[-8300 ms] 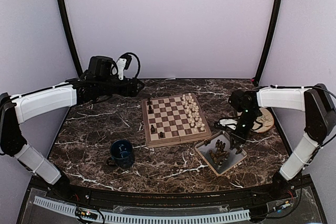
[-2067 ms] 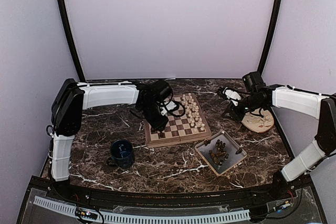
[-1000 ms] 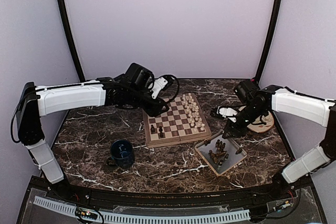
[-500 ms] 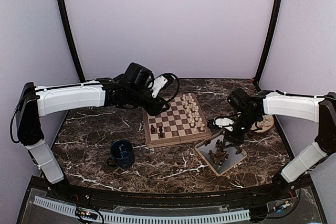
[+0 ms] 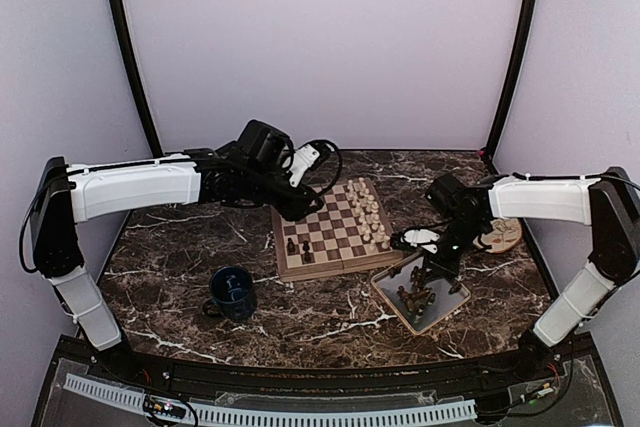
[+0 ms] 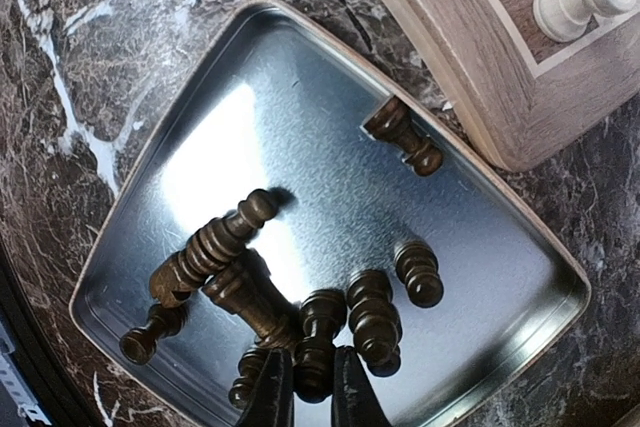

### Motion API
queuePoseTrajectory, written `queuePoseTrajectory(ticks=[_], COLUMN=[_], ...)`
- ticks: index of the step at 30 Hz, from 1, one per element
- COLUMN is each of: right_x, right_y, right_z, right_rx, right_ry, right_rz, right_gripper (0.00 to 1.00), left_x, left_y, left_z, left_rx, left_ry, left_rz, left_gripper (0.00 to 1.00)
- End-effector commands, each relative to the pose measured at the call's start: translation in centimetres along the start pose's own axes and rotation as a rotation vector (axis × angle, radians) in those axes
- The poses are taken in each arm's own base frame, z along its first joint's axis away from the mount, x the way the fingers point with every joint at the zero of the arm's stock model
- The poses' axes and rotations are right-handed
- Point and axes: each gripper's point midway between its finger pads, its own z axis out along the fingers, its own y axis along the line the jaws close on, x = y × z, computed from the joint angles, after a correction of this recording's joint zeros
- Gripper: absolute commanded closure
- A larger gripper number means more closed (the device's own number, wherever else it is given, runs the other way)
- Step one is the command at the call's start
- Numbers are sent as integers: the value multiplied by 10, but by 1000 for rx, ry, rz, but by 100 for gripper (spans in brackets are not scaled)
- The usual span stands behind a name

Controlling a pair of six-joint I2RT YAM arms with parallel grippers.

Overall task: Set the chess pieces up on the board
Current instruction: Pick up the queen from the chess pile.

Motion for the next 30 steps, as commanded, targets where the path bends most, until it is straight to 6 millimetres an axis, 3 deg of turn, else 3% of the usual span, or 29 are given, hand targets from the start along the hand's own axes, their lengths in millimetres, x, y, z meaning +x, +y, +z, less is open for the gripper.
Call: queuePoseTrajectory(ticks=[1, 11, 20, 23, 27, 30], right_x=[-7, -14, -35, -56, -92, -123], right_y=[4, 24, 5, -2, -25, -35], right_z=[2, -18, -43, -56, -68, -76], right_rx=[-33, -132, -30, -7, 86, 134], right_ry=[-10, -52, -95, -140, -171, -186], right_rz=[-1, -18, -26, -45, -50, -77], right_gripper=[96, 100, 100, 99, 99, 99], left_x=[-3, 1, 0, -3, -5, -12], left_y=[-4, -7, -5, 4, 42, 57], left_z=[-4, -1, -2, -7, -20, -32], left_rx=[-1, 3, -12, -65, -282, -319], left_ry=[8, 29, 28, 22, 28, -4], left_rz=[16, 30, 36, 33, 24, -30], left_gripper=[57, 57, 57, 57, 56, 55])
